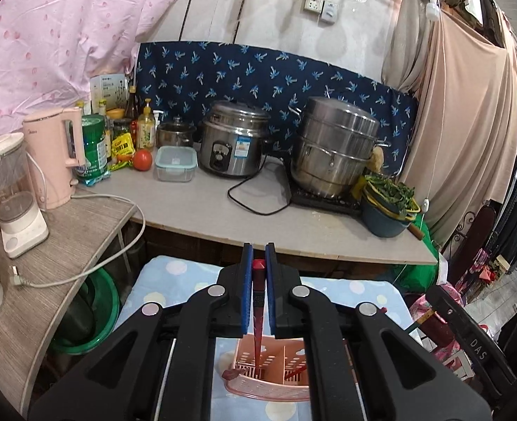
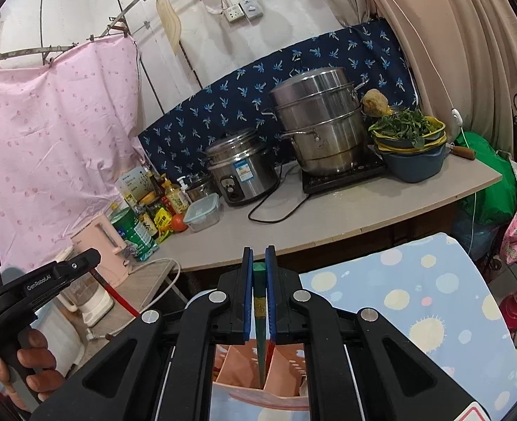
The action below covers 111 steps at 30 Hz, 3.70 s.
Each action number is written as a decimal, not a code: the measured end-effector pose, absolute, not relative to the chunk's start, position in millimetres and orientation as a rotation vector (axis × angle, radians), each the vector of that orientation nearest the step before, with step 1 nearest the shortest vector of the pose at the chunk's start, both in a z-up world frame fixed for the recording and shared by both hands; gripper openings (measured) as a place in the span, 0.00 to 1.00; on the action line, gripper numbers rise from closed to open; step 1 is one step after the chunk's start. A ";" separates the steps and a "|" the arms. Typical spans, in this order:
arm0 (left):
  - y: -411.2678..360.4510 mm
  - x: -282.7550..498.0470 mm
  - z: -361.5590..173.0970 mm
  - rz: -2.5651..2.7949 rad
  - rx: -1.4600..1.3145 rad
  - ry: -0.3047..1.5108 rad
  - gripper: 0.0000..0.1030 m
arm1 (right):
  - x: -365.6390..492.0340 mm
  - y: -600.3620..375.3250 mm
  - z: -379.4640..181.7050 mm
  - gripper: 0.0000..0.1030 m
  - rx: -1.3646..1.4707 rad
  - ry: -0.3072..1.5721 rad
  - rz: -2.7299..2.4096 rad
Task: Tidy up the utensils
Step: 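Open both tools to drop the chopsticks into the pink basket, then move left tool to a green chopstick while right tool moves to a dark-red chopstick, then close left tool on the green chopstick while right tool closes on the dark-red one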
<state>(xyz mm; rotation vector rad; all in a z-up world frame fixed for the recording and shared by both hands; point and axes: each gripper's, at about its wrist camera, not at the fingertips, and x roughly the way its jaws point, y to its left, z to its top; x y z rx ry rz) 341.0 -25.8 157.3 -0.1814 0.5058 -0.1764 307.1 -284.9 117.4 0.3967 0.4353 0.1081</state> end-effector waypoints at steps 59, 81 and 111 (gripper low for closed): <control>-30.8 144.3 -14.9 -0.189 0.001 0.902 0.23 | 81.9 -231.4 -47.7 0.18 0.177 0.917 0.138; -44.6 88.2 -80.5 -0.263 0.028 1.095 0.28 | 44.4 -212.8 -91.4 0.14 0.154 1.027 0.153; -47.2 79.7 -95.1 -0.309 0.011 1.140 0.07 | 43.3 -217.1 -93.3 0.07 0.169 1.022 0.143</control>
